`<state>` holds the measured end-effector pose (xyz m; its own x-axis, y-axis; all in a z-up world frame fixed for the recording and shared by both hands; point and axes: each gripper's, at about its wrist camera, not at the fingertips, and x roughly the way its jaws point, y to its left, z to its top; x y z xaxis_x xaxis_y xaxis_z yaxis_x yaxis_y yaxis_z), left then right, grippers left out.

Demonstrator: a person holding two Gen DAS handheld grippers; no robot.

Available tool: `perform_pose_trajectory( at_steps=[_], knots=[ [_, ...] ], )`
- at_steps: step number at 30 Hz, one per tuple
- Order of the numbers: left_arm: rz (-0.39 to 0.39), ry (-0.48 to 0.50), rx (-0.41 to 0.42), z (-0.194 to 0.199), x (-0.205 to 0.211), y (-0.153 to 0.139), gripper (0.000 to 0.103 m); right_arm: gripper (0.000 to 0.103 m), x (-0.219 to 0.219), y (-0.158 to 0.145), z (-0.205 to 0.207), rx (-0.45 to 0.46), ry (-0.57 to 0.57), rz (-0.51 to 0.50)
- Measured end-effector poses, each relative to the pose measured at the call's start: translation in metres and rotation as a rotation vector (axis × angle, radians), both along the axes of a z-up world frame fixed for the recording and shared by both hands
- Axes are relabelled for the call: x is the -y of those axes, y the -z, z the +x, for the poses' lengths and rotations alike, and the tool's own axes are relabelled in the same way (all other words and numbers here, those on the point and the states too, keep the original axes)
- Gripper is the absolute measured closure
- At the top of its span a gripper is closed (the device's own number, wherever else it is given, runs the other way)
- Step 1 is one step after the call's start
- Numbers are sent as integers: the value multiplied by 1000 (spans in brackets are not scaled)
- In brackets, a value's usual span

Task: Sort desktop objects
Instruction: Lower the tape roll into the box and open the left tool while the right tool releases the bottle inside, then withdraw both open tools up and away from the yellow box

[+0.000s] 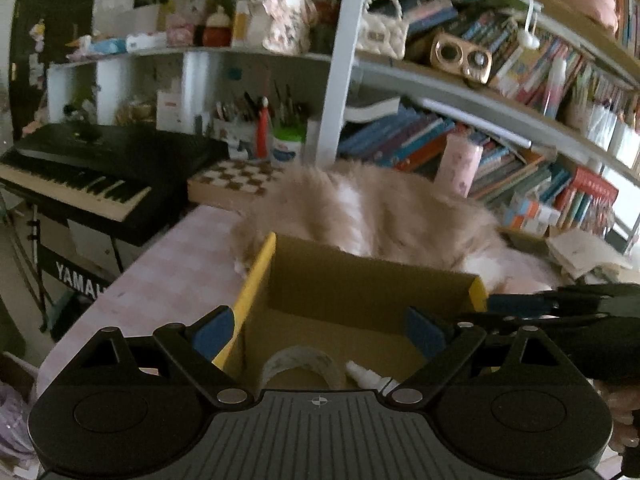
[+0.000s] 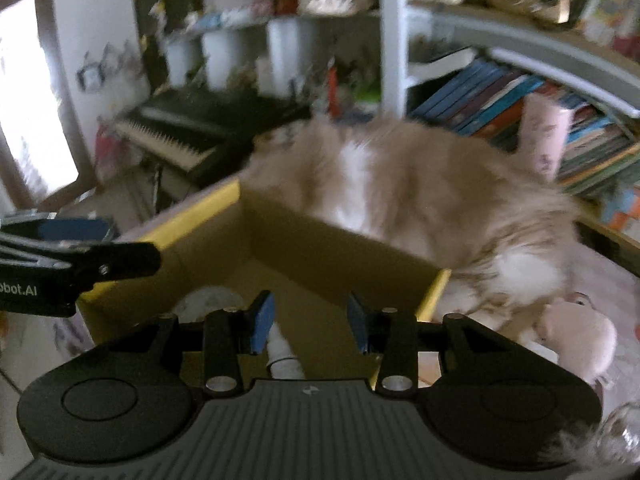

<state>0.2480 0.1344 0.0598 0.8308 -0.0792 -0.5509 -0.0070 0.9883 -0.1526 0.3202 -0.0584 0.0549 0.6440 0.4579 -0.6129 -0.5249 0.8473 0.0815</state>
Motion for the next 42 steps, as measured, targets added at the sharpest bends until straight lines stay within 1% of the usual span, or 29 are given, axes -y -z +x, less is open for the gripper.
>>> perform_pose_trajectory(
  at_steps=[4,9,15,20,27,33,38,42],
  knots=[
    [-13,-17,31,-16,-7,-4,9,65,16,-12,-22,39,77,45],
    [-16,-11,65,-41,-12,-10,9,65,27,-18,-54,67,152,65],
    [5,8,108,-78,-12,-18,9,65,34,-16,-99,74,218,72],
    [12,26,123,-111,-9,-18,9,65,33,-9,-139,62,243,79],
    [5,38,102,-151,-7,-7,9,65,29,6,-194,45,241,48],
    [12,45,75,-182,-8,3,9,65,30,17,-229,16,261,40],
    [-14,51,62,-200,-6,11,9,65,32,25,-255,5,273,27],
    [-25,80,38,-208,2,19,9,65,36,32,-272,-5,297,20]
  ],
)
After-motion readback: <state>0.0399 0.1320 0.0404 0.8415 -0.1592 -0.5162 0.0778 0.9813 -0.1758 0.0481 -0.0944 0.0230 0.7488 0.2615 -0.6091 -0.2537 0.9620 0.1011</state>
